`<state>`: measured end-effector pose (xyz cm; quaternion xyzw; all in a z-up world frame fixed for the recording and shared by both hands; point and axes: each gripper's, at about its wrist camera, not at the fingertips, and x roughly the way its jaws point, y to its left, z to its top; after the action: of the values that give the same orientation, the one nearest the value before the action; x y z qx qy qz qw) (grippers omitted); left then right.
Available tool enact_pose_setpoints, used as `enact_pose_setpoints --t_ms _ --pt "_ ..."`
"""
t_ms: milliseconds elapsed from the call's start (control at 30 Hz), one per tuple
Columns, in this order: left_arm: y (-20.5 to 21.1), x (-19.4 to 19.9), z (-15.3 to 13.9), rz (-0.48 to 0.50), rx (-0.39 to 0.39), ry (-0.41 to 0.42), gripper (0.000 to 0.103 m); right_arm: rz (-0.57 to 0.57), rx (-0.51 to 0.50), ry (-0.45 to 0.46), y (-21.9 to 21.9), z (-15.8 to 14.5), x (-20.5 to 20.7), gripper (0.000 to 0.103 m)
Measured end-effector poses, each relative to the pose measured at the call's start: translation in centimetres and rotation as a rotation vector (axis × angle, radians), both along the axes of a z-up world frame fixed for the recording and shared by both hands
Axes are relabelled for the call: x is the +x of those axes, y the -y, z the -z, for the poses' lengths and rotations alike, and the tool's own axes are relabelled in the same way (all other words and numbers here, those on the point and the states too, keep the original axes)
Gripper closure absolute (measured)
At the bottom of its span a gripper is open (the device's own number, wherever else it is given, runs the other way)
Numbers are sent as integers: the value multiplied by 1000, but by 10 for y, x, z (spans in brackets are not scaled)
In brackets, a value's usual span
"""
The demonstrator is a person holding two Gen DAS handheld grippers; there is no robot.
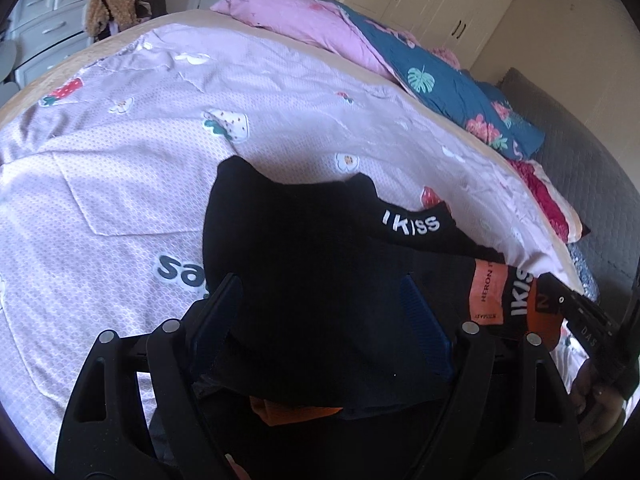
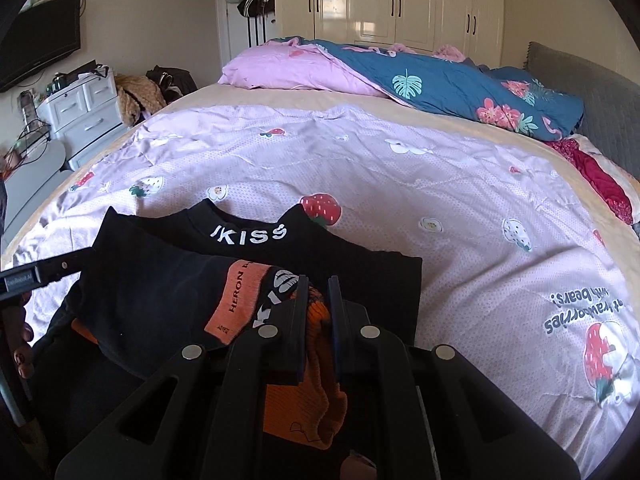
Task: Fold small clothes
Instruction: 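Grasp the folded orange cuffs on the shirt body with the right tool, then press the orange cuffs flat on the shirt body and open the right tool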
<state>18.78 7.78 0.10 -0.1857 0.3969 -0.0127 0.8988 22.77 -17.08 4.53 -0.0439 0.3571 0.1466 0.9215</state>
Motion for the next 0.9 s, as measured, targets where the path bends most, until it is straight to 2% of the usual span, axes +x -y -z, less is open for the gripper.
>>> enact_pose_setpoints --t_ms 267,333,400,467,633,700,900 --pt "6 1 4 14 0 -9 30 43 -38 14 2 2 0 86" --pt "8 0 3 20 -9 2 40 48 -22 16 5 1 -1 83" --pt "12 0 3 34 -4 2 58 40 -11 10 5 0 -2 81" --pt "18 1 7 59 4 -11 63 6 -3 -7 0 2 -3 80" --pt "22 1 26 59 49 -90 62 -83 -11 -47 -23 11 -11 67" --pt "16 0 33 50 42 -111 62 -123 -19 -57 -36 15 -16 65" --pt "3 -3 36 59 22 -116 62 -204 8 -113 -62 25 -26 56"
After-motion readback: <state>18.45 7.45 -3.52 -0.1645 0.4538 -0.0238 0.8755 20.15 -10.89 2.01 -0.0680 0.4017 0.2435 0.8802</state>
